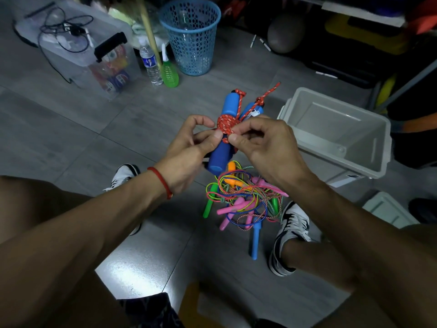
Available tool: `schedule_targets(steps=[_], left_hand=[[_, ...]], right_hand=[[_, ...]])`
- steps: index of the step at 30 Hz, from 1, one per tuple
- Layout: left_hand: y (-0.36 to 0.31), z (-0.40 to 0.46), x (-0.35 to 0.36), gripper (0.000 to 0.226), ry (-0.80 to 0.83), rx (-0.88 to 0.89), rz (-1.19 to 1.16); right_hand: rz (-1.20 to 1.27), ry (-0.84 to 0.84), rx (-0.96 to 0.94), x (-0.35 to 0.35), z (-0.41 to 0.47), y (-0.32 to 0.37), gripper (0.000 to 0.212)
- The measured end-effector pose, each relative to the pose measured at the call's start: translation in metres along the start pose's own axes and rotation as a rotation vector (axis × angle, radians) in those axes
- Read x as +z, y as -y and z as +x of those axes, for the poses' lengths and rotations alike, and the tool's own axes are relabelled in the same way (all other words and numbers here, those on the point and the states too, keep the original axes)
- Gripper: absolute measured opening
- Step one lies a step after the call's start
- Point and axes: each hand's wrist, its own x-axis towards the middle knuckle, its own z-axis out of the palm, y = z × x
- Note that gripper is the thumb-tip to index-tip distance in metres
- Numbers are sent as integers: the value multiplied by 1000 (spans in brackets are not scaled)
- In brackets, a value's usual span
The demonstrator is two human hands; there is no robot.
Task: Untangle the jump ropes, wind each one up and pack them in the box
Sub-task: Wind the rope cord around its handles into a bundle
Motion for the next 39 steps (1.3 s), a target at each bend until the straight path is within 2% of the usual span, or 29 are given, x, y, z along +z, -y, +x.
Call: schedule_targets(steps=[3, 6, 9, 12, 15, 20, 21, 24, 28, 35, 39], left_hand=[[-1, -1, 2, 23, 7, -2, -16], [-2, 0, 3, 23, -19, -27, -49], [-3, 2, 2, 24, -43, -56, -78], [-1, 2, 0, 23, -60, -68, -59], [-1, 3, 0, 29, -51, -71, -60], [1, 4, 0, 72, 26, -72, -18], [2, 5, 2, 74, 21, -78, -23], [0, 9, 8, 56, -78, -124, -74], [3, 12, 15, 35, -115, -158, -30], [-9, 11, 13, 17, -114, -267, -234], [-13, 12, 11, 20, -86, -302, -249]], right_hand=[[5, -28, -84, -4, -2, 2, 24], [-258, -25, -378, -5, -2, -7, 11], [-401, -14, -520, -2, -5, -16, 20], [-451, 42, -518, -2, -4, -19, 23], [-425, 53, -512, -4, 3, -21, 17], [-272, 37, -394, 0, 4, -17, 8], [-224, 44, -369, 1, 4, -16, 7], [-48, 56, -272, 3, 8, -15, 10], [-60, 75, -286, -1, 9, -12, 10], [-355, 172, -533, -8, 9, -15, 9], [-485, 184, -587, -7, 11, -15, 9]])
